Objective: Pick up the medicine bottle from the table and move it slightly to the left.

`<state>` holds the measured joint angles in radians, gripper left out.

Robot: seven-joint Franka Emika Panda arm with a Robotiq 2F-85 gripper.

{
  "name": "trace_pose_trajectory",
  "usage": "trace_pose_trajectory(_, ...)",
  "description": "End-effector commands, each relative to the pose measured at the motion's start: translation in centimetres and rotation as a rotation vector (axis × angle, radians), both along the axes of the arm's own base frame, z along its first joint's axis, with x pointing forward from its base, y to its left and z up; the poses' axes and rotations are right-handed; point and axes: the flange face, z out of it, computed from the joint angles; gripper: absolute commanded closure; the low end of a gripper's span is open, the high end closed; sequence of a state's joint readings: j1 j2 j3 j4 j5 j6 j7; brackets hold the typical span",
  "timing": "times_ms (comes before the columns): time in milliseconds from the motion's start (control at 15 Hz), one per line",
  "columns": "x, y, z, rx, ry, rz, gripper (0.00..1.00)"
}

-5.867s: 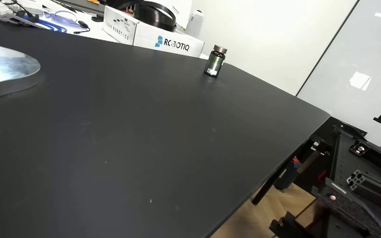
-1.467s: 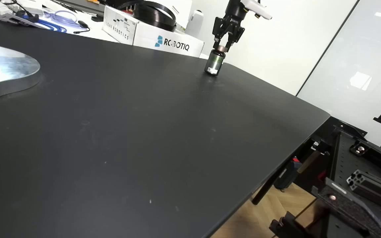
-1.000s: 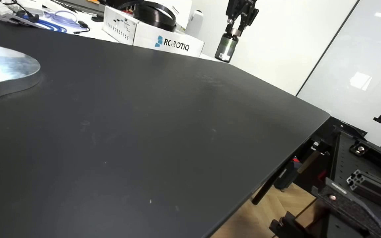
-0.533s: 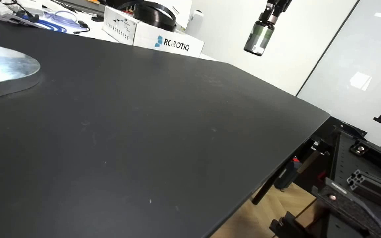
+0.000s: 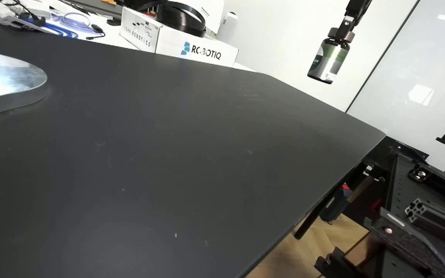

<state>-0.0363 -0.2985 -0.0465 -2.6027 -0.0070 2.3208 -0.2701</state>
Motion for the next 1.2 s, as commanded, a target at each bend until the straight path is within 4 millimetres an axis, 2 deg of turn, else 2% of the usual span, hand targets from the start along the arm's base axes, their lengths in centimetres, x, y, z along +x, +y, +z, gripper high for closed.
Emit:
trace_pose_trajectory(0,-1.1,5.3,-1.5,-0.014,-0.001,0.105,0.64)
trace_pose_trajectory(267,-1.5,11.7,-3.5,-0.024,-0.005,0.231,0.64)
trace_pose_trajectory(467,-2.2,14.9,-5.0,0.002,-0.013,0.284,0.64)
trace_pose_trajectory(800,-3.4,17.0,-7.6,0.047,-0.046,0.295,0.64)
trace_pose_trajectory(1133,-3.9,16.9,-10.2,0.037,-0.053,0.299,0.64)
